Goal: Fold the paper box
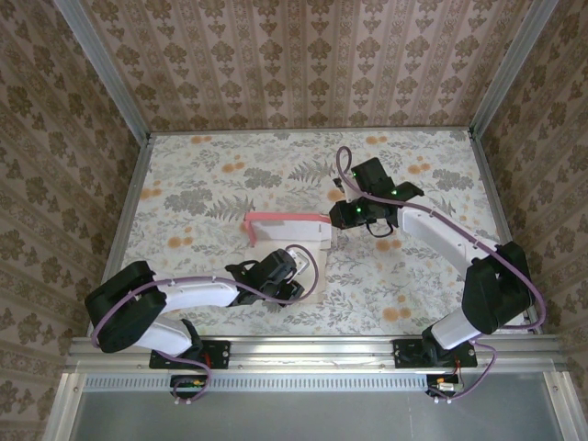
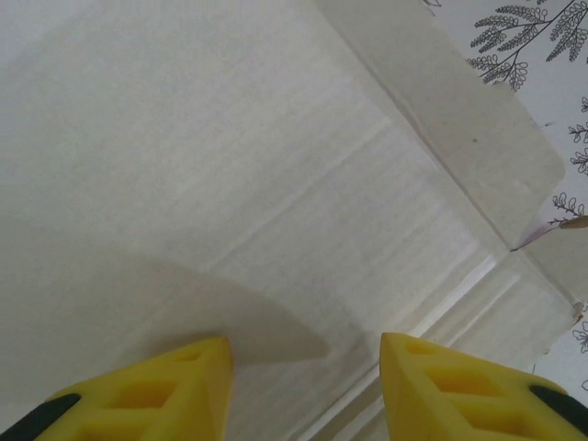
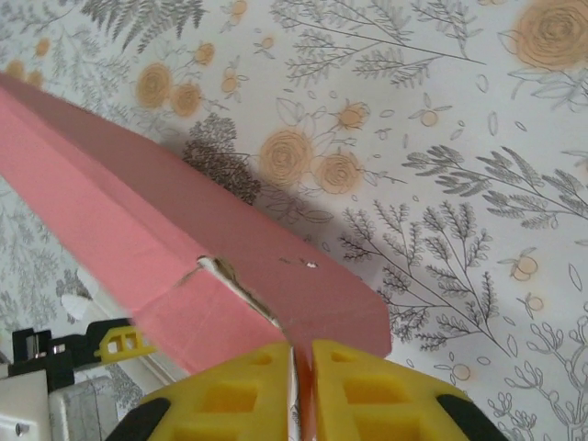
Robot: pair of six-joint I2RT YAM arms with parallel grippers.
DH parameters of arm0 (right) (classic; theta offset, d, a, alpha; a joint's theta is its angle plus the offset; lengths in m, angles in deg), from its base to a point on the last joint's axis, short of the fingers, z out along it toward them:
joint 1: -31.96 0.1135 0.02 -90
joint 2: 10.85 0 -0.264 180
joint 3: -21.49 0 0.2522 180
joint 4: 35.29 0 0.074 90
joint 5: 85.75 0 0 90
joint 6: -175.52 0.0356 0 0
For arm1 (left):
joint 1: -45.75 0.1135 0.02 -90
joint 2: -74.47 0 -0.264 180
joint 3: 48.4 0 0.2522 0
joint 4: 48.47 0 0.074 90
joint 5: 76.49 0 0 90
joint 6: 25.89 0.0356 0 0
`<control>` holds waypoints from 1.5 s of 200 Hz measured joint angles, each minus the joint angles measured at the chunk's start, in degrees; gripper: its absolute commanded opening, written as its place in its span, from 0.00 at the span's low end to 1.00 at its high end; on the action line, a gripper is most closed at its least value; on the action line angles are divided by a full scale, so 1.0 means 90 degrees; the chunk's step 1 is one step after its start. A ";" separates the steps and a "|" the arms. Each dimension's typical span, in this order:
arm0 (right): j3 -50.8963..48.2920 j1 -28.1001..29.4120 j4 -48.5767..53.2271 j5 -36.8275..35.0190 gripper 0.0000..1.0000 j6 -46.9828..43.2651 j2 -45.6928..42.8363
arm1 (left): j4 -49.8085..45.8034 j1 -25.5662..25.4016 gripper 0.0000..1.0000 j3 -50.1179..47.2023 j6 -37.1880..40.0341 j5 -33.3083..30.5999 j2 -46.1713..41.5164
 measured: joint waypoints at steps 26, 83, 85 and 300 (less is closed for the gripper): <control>-0.0141 -0.0012 -0.0022 -0.0318 0.36 0.0119 -0.0158 | 0.0000 -0.0027 0.44 0.0000 -0.0029 0.0000 0.0000; -0.1868 0.0126 -0.1010 -0.0199 0.38 0.1345 -0.1741 | 0.0007 -0.0027 0.44 0.0000 -0.0270 0.0007 0.0027; -0.1921 0.0143 -0.1069 -0.0197 0.38 0.1375 -0.1763 | 0.0010 -0.0027 0.44 0.0000 -0.0274 0.0007 0.0029; -0.3594 0.1372 -0.5112 -0.1054 1.00 0.4318 -0.0129 | -0.0831 -0.0027 1.00 0.0066 -0.0554 -0.0002 -0.0991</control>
